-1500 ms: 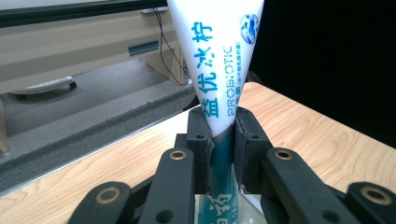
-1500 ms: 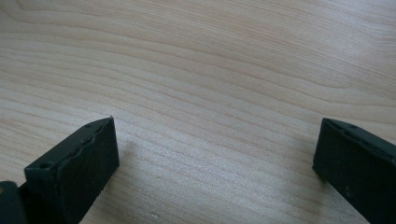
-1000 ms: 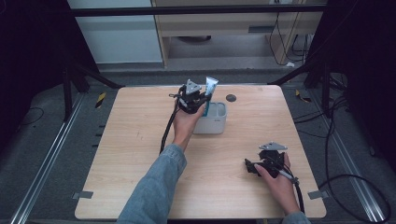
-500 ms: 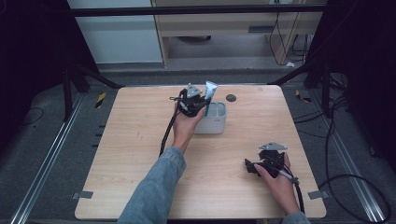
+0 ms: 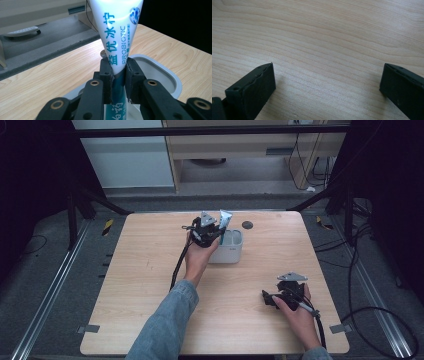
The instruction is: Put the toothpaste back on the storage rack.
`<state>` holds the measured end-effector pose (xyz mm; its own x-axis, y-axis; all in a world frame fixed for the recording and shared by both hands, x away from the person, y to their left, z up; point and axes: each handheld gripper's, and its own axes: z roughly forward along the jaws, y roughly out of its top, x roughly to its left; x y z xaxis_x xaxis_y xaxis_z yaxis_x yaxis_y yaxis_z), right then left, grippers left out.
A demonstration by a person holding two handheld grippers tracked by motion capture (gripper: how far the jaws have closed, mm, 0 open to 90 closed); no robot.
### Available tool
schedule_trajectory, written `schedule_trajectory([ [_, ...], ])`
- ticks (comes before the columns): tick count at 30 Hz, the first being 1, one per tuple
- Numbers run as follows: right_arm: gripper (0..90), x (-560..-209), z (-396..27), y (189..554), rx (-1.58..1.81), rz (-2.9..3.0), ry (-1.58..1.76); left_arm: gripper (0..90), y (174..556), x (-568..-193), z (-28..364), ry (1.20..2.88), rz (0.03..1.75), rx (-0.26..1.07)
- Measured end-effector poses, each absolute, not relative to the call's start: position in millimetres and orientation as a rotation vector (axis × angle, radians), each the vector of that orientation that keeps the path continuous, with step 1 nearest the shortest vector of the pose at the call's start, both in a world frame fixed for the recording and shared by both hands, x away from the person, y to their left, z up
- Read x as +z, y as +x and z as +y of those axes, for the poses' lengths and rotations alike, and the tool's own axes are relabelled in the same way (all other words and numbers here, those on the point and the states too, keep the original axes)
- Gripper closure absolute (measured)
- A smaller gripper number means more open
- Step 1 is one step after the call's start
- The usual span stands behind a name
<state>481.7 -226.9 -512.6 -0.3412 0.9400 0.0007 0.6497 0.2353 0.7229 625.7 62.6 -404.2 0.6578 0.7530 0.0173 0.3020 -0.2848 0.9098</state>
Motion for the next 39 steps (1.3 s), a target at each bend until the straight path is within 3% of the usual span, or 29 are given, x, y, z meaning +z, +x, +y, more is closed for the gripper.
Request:
schedule_trajectory([
  [39,0.4,-512.7,-227.0,481.7,0.888,2.076,1.454,76.3,621.8,-411.1,65.8,1.862,0.923,0.504],
])
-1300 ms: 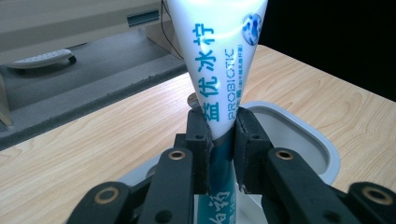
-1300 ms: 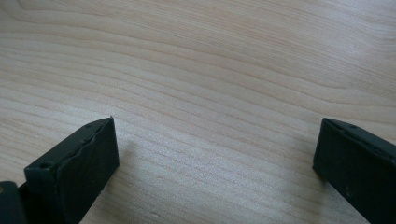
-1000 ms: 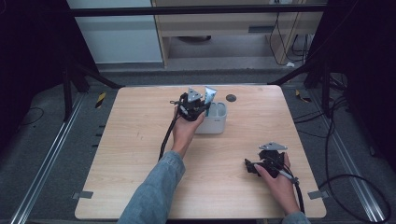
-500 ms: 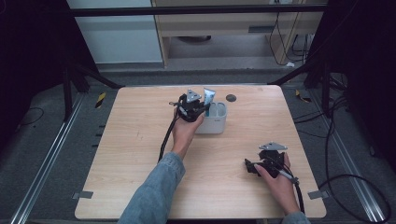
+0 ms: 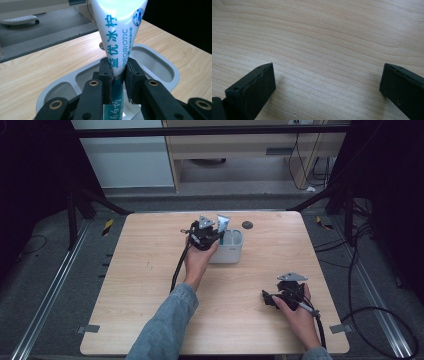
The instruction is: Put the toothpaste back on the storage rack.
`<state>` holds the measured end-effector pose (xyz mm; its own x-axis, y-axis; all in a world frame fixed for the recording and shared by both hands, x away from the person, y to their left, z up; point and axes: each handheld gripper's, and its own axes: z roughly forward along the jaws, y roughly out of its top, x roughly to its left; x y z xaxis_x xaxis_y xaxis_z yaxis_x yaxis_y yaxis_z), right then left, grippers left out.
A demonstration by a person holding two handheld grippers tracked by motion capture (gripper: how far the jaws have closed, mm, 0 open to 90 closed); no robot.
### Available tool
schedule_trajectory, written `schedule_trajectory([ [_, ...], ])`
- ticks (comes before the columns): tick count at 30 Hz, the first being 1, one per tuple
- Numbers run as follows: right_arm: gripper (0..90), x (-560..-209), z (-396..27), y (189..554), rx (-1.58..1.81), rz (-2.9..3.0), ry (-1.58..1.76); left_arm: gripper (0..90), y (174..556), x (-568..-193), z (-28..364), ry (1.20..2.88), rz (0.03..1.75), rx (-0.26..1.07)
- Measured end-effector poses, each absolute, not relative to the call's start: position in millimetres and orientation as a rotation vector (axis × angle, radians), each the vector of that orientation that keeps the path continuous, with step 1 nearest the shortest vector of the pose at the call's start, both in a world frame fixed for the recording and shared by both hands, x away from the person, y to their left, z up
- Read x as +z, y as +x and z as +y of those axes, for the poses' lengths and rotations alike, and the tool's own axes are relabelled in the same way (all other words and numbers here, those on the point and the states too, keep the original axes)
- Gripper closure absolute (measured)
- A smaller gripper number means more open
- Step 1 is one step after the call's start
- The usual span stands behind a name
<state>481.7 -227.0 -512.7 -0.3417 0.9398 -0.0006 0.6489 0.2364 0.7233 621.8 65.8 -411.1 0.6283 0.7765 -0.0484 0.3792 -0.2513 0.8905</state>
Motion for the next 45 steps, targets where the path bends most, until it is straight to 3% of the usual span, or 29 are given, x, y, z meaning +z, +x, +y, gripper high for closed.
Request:
schedule_trajectory([
  [45,0.4,-512.6,-227.0,481.7,0.887,2.077,1.454,75.2,630.0,-405.6,47.7,1.917,0.947,0.459],
])
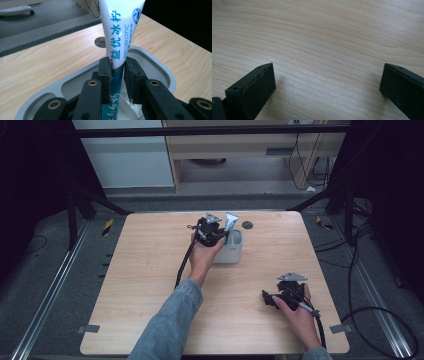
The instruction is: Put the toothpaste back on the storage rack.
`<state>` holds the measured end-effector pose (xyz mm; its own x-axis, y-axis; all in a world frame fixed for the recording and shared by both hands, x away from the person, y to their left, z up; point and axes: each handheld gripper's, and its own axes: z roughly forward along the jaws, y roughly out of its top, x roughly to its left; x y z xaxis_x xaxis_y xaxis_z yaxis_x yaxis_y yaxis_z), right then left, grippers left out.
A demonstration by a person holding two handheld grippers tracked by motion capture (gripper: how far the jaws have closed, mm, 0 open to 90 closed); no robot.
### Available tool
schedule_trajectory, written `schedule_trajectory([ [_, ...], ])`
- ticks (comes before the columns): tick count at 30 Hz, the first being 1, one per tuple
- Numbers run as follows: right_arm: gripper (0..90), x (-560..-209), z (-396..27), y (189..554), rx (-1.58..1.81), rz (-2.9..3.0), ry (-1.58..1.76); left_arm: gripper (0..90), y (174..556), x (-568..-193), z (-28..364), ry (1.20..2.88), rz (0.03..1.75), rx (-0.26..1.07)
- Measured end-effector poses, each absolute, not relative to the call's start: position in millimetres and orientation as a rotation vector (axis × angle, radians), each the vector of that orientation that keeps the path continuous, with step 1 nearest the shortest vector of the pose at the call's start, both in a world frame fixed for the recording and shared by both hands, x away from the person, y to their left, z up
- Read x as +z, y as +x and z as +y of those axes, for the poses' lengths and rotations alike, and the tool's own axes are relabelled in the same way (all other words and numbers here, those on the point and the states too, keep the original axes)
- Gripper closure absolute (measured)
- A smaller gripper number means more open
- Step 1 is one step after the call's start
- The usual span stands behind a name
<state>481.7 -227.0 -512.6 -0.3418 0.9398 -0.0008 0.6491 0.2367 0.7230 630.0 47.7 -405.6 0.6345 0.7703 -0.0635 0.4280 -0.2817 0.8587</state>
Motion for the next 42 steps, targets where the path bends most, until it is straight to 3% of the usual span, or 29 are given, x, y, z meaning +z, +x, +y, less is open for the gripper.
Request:
schedule_trajectory([
  [12,0.4,-512.5,-227.0,481.7,0.887,2.077,1.455,74.7,626.4,-403.1,51.5,1.907,0.938,0.453],
  [28,0.4,-512.6,-226.9,481.7,0.887,2.075,1.456,66.9,611.8,-395.4,64.0,1.894,0.923,0.453],
  [38,0.4,-512.7,-227.0,481.7,0.888,2.076,1.454,53.3,598.5,-390.2,66.1,1.933,0.906,0.469],
  [42,0.4,-512.7,-227.0,481.7,0.887,2.077,1.454,43.1,594.5,-388.4,65.3,1.95,0.899,0.469],
])
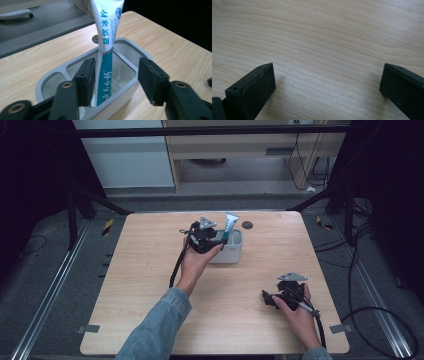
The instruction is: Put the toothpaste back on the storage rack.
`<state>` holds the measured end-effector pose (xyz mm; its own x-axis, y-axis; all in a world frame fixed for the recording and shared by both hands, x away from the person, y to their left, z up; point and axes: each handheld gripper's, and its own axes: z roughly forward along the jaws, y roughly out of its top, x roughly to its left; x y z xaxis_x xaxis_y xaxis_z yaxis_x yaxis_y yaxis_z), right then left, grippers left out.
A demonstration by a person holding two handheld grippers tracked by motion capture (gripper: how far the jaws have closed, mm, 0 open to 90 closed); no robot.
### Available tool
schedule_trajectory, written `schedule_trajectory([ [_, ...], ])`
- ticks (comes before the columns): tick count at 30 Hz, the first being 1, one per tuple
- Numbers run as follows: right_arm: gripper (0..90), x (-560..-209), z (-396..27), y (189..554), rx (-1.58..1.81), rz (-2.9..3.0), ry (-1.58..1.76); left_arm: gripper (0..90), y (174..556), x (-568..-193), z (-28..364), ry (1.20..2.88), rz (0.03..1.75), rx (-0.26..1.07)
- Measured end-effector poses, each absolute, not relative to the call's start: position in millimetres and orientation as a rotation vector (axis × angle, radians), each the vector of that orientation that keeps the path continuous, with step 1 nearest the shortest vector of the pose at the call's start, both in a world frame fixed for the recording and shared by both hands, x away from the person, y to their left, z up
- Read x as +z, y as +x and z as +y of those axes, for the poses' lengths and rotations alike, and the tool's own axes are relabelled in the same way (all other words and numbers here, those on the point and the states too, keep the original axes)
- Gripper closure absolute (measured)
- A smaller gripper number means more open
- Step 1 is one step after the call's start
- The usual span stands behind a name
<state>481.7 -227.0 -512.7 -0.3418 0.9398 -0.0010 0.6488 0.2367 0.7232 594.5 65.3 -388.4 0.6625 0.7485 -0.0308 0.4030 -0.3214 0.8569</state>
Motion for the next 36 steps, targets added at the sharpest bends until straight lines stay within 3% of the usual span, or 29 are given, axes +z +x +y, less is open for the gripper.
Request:
schedule_trajectory([
  [4,0.4,-512.7,-227.0,481.7,0.888,2.076,1.454,30.8,591.0,-386.0,66.5,1.962,0.893,0.444],
  [5,0.4,-512.7,-227.0,481.7,0.888,2.076,1.454,23.9,590.3,-385.7,66.5,1.969,0.892,0.44],
  [6,0.4,-512.7,-227.0,481.7,0.888,2.076,1.454,23.9,589.0,-385.3,66.5,1.983,0.89,0.44],
  [9,0.4,-512.7,-227.0,481.7,0.888,2.076,1.454,8.8,581.7,-385.6,66.1,2.014,0.878,0.447],
  [11,0.4,-512.7,-227.0,481.7,0.887,2.076,1.454,6.2,579.0,-385.9,66.4,2.022,0.875,0.443],
  [23,0.4,-512.7,-227.0,481.7,0.887,2.076,1.454,4.1,551.1,-382.9,97.5,2.074,0.827,0.453],
  [36,0.4,-512.7,-226.9,481.7,0.888,2.076,1.454,4.2,520.8,-420.4,155.2,2.138,0.833,0.477],
])
